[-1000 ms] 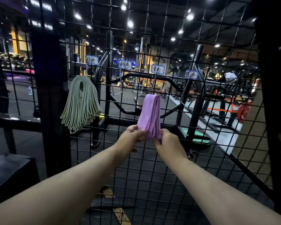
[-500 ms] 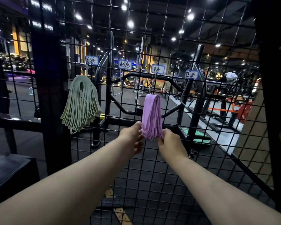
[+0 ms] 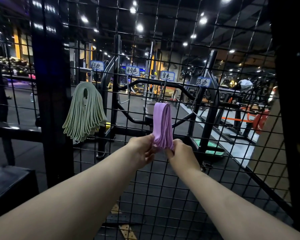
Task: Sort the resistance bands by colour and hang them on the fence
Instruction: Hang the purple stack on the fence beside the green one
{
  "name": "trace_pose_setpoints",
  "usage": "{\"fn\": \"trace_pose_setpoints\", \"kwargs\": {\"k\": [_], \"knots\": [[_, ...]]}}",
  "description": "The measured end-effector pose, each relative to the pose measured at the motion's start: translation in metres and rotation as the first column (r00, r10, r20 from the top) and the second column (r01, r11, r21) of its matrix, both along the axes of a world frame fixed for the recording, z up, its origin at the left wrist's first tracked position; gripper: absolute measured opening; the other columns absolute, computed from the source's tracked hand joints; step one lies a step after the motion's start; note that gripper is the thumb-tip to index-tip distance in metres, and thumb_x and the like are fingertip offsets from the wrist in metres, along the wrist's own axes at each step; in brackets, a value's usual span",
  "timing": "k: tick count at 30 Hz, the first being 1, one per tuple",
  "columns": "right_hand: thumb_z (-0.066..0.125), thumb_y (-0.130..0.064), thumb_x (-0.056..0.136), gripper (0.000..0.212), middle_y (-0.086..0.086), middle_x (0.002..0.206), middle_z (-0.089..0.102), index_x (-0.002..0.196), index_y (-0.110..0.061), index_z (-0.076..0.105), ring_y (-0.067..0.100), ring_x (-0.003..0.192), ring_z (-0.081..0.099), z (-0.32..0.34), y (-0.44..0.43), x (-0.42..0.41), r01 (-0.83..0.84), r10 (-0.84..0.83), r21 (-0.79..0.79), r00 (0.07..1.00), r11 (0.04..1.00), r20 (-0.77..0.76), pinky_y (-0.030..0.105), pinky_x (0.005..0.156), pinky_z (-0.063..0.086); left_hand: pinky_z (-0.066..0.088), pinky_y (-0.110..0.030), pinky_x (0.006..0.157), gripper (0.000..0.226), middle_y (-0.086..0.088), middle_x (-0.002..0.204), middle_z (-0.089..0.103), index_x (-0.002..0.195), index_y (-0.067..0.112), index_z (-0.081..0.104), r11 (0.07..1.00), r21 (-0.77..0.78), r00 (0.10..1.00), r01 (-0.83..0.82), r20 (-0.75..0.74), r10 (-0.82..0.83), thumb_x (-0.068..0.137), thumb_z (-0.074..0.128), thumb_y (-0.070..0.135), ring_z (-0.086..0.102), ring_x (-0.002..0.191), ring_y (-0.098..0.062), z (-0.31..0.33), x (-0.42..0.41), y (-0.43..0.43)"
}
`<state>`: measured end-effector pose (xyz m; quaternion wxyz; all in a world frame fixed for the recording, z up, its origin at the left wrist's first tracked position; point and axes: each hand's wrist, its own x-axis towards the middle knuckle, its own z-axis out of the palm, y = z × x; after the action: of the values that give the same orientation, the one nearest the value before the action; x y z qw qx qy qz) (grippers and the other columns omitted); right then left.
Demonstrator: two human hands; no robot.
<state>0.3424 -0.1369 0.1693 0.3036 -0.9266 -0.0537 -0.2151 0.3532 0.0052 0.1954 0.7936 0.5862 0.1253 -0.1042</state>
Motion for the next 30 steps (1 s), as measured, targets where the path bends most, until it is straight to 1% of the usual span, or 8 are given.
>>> {"fn": "trace_pose_setpoints", "kwargs": {"k": [5,8,11,15,19,24,27,30], "knots": [[0.058,-0.037,0.097,0.019,0.003,0.093,0.069,0.106,-0.02,0.059,0.026,0.084,0.066,-0.001,-0.001,0.001,0.017,-0.017,-0.005,1.0,1.0,0.006,0.044,0.073,0.056,0.036,-0.016,0.036,0.018,0.0,0.05,0.053,0.07,0.011,0.058,0.999,-0.031,0.999,-0.037,0.009,0.038,0.086,0.062,0.006,0.05,0.041,-0.009,-0.003,0.004,0.0],[0.058,-0.04,0.097,0.021,0.003,0.092,0.069,0.104,-0.021,0.058,0.026,0.082,0.066,-0.002,-0.001,0.002,0.021,-0.021,-0.001,1.0,1.0,0.01,0.046,0.072,0.056,0.039,-0.018,0.042,0.012,0.0,0.053,0.049,0.072,0.011,0.058,0.997,-0.074,0.999,-0.036,-0.009,0.035,0.083,0.06,0.015,0.046,0.046,-0.013,-0.004,0.004,0.003],[0.057,-0.039,0.097,0.02,0.004,0.093,0.069,0.105,-0.021,0.058,0.026,0.083,0.067,-0.001,0.0,0.001,0.011,-0.011,0.001,1.0,1.0,0.01,0.047,0.074,0.057,0.037,-0.02,0.046,0.024,0.003,0.052,0.052,0.08,0.014,0.062,0.995,-0.097,1.0,-0.023,-0.001,0.023,0.093,0.062,0.034,0.047,0.045,-0.011,-0.003,0.002,0.005],[0.056,-0.037,0.097,0.019,0.005,0.093,0.069,0.106,-0.021,0.058,0.027,0.083,0.066,0.0,0.0,0.001,0.01,-0.01,0.0,1.0,1.0,0.006,0.046,0.074,0.057,0.031,-0.016,0.042,0.025,0.006,0.047,0.051,0.072,0.016,0.058,0.998,-0.051,0.999,-0.037,0.026,0.038,0.097,0.06,0.02,0.046,0.037,-0.005,-0.003,0.002,0.004],[0.056,-0.036,0.098,0.018,0.002,0.091,0.069,0.106,-0.021,0.059,0.024,0.081,0.066,0.0,0.0,0.0,0.003,-0.003,0.013,1.0,1.0,0.006,0.044,0.073,0.057,0.035,-0.015,0.036,0.023,-0.004,0.061,0.054,0.075,0.009,0.058,0.994,-0.084,0.995,-0.075,0.054,0.079,0.098,0.055,0.01,0.048,0.055,-0.013,-0.008,0.007,0.007],[0.06,-0.031,0.096,0.005,-0.002,0.091,0.07,0.1,-0.03,0.057,0.019,0.081,0.07,-0.006,-0.002,0.008,-0.014,0.018,0.175,1.0,0.985,-0.022,0.046,0.077,0.059,0.042,-0.016,0.038,0.013,-0.009,0.061,0.055,0.089,0.003,0.06,0.991,-0.085,0.992,-0.104,0.067,0.11,0.097,0.05,0.002,0.049,0.047,-0.011,-0.013,0.01,0.011],[0.062,-0.026,0.094,0.008,-0.002,0.09,0.069,0.092,-0.03,0.056,0.019,0.079,0.071,-0.01,-0.005,0.013,-0.019,0.03,0.271,0.999,0.962,-0.039,0.047,0.074,0.06,0.042,-0.018,0.041,0.01,-0.011,0.064,0.057,0.088,0.0,0.062,0.991,-0.054,0.988,-0.126,0.079,0.13,0.095,0.054,0.001,0.047,0.037,-0.009,-0.013,0.008,0.013],[0.061,-0.017,0.095,0.014,-0.001,0.09,0.069,0.09,-0.028,0.055,0.014,0.074,0.072,-0.007,-0.005,0.013,-0.034,0.058,0.38,0.997,0.924,-0.051,0.047,0.073,0.061,0.042,-0.019,0.042,0.01,-0.012,0.068,0.058,0.087,0.001,0.062,0.989,-0.042,0.987,-0.142,0.07,0.145,0.094,0.056,0.002,0.049,0.049,-0.012,-0.012,0.005,0.012]]}}
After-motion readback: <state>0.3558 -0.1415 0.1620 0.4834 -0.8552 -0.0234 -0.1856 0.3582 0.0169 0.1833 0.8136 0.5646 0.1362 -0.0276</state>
